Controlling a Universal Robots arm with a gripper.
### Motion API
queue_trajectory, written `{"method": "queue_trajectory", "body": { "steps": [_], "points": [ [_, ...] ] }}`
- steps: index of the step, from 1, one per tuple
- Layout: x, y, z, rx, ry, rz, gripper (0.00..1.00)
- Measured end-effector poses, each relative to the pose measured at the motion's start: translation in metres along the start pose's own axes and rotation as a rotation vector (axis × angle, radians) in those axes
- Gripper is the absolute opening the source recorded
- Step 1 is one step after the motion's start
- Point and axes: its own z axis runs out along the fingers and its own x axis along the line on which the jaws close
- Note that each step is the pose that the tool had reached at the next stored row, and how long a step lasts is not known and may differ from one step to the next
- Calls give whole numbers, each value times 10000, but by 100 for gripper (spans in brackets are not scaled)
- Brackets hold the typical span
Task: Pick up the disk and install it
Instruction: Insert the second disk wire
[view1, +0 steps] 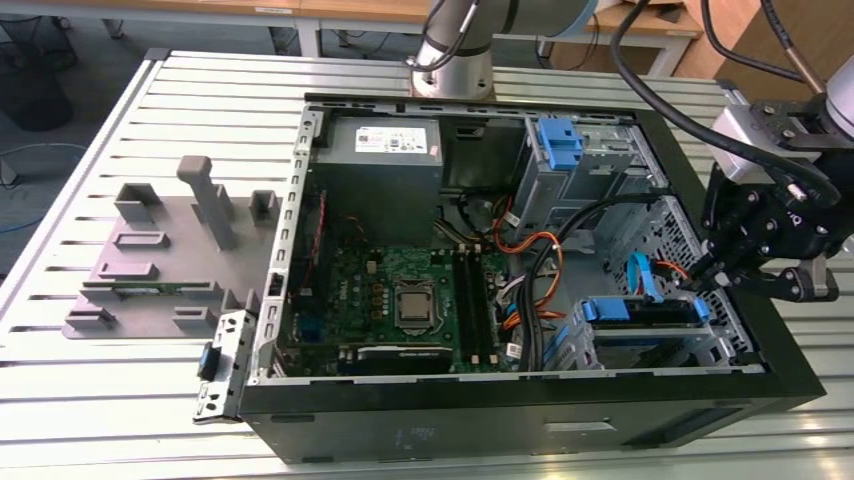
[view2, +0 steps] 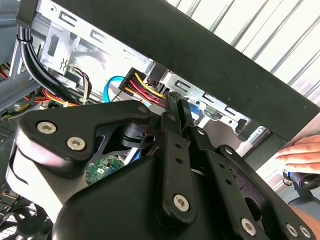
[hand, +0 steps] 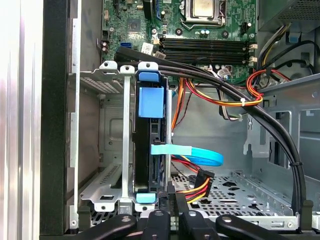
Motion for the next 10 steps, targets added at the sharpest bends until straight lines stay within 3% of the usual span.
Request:
{"method": "queue_trajectory", "body": {
  "steps": [5,10],
  "points": [
    [0,7,3,0,-5,0,16],
    [0,93,1,14,-1,-1,16]
  ]
}}
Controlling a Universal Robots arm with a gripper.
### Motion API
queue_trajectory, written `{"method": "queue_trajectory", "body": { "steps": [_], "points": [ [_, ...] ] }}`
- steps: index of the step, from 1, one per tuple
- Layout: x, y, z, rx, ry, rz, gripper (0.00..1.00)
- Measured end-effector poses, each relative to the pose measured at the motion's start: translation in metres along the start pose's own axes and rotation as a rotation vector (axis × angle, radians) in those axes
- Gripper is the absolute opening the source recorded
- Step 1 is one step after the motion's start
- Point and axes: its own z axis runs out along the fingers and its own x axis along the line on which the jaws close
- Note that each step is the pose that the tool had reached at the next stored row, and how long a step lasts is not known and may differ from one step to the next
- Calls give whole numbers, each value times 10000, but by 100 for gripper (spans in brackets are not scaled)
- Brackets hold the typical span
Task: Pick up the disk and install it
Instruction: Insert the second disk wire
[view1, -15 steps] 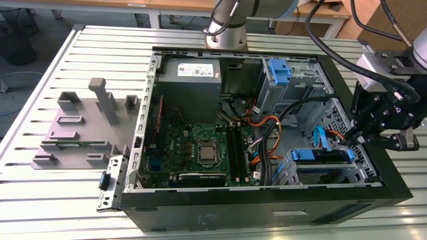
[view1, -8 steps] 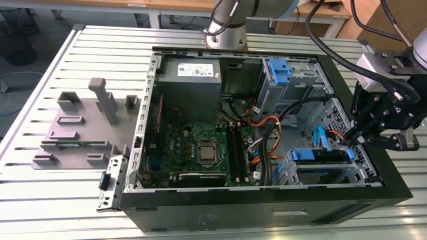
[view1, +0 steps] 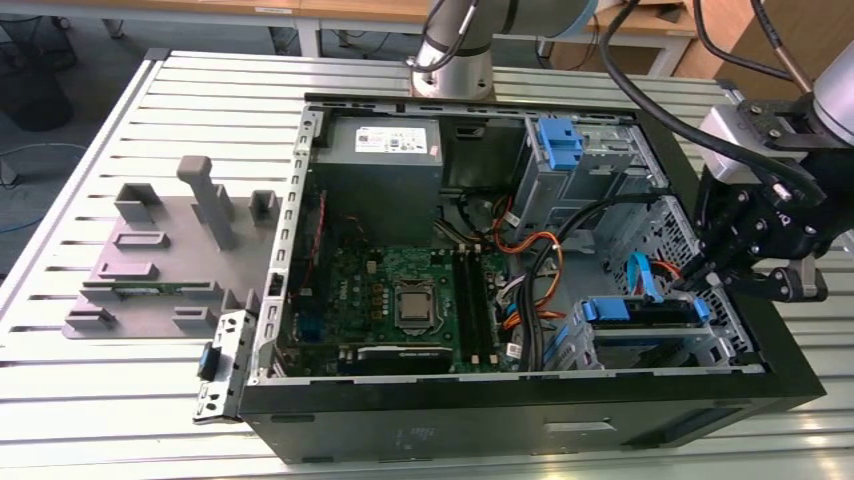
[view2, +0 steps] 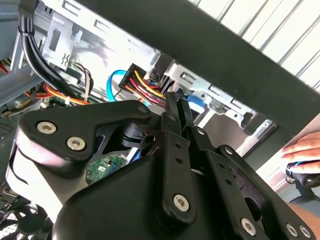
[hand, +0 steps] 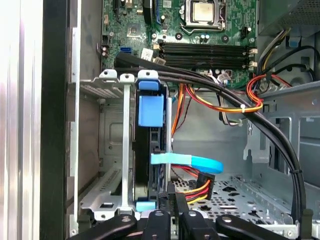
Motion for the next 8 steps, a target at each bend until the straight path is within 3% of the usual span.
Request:
{"method": "queue_trajectory", "body": {
  "steps": [8],
  "points": [
    [24,46,-1,17,1,1,16]
  ]
}}
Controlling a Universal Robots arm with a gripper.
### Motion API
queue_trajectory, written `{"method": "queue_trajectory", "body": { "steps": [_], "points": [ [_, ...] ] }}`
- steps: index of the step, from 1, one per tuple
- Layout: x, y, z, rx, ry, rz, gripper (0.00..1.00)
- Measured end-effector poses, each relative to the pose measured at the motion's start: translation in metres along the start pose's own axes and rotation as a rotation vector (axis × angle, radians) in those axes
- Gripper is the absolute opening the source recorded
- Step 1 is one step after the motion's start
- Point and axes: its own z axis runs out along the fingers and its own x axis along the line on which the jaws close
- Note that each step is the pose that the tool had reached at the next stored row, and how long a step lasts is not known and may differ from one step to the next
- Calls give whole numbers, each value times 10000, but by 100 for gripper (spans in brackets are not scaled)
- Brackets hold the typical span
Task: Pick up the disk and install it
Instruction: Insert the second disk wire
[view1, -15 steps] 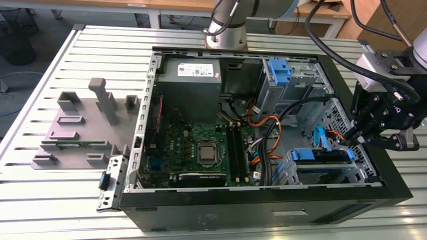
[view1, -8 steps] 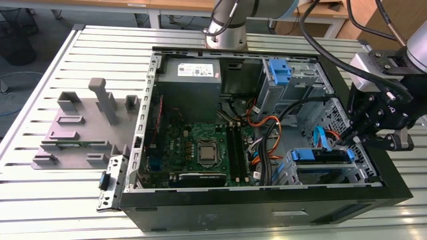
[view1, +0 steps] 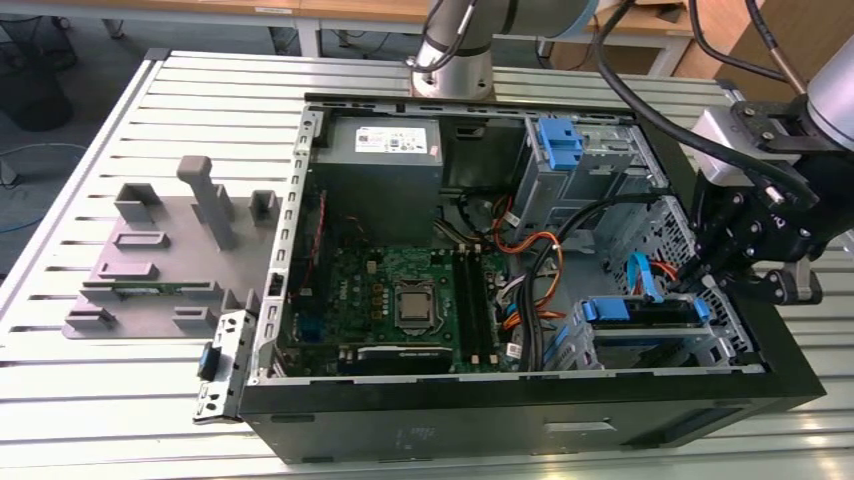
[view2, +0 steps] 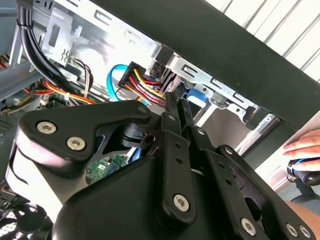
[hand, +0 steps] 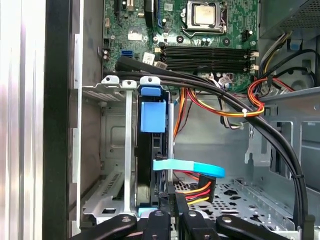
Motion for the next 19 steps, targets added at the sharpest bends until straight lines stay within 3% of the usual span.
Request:
{"method": "queue_trajectory", "body": {
  "steps": [4,19],
  "points": [
    [8,35,-1,7,1,-1,16],
    [146,36,9,7,1,-2,16]
  ]
}}
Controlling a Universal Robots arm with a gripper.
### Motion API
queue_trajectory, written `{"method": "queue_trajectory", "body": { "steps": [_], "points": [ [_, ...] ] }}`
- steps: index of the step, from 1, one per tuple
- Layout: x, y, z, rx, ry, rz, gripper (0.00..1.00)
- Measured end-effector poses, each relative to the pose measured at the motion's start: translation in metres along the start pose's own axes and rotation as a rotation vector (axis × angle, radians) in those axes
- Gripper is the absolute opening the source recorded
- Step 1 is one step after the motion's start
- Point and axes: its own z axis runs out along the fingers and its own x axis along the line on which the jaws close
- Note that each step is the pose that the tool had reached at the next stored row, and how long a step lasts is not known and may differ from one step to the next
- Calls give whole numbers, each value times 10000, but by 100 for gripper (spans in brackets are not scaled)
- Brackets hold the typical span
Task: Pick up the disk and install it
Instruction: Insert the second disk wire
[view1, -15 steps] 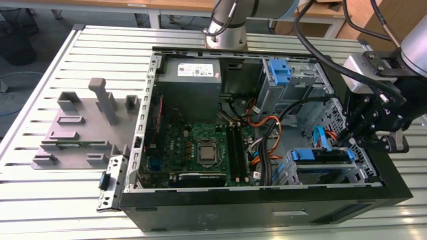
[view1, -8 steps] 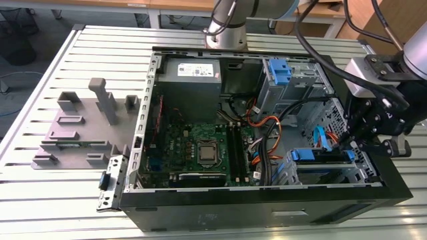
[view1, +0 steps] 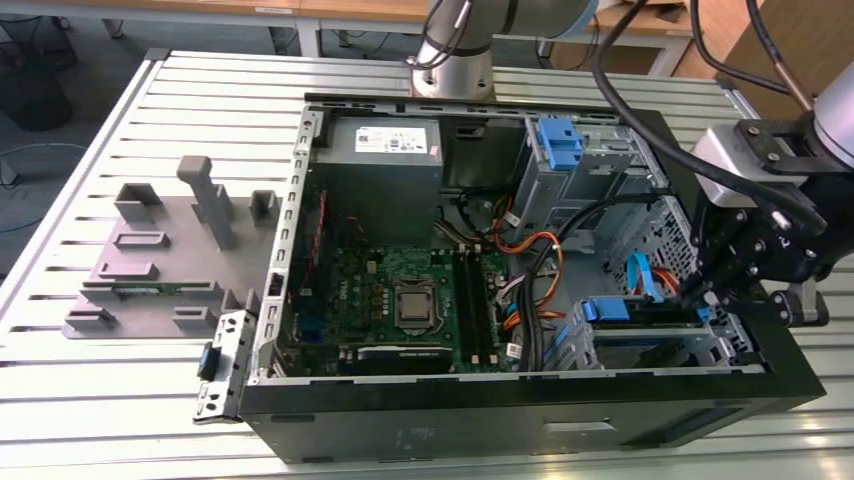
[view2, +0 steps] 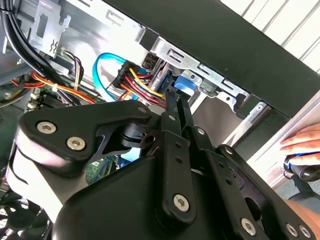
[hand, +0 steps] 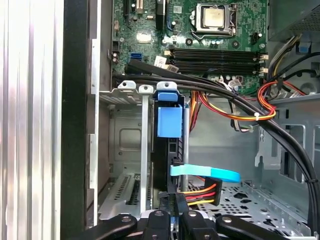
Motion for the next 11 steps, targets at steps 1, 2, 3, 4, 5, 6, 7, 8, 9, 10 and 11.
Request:
{"method": "queue_trajectory", "body": {
  "steps": [1,2,3,4,5,6,7,8,9,10,11],
  "points": [
    [5,0,3,0,1,0,16],
    [11,0,6,0,0,0,16],
    [17,0,8,0,1,0,16],
    [20,0,9,0,1,0,16],
    [20,0,9,0,1,0,16],
    [20,0,9,0,1,0,16],
    [21,0,10,0,1,0,16],
    [22,0,10,0,1,0,16],
    [22,0,10,0,1,0,16],
    [23,0,10,0,1,0,16],
    [23,0,11,0,0,0,16]
  ]
}}
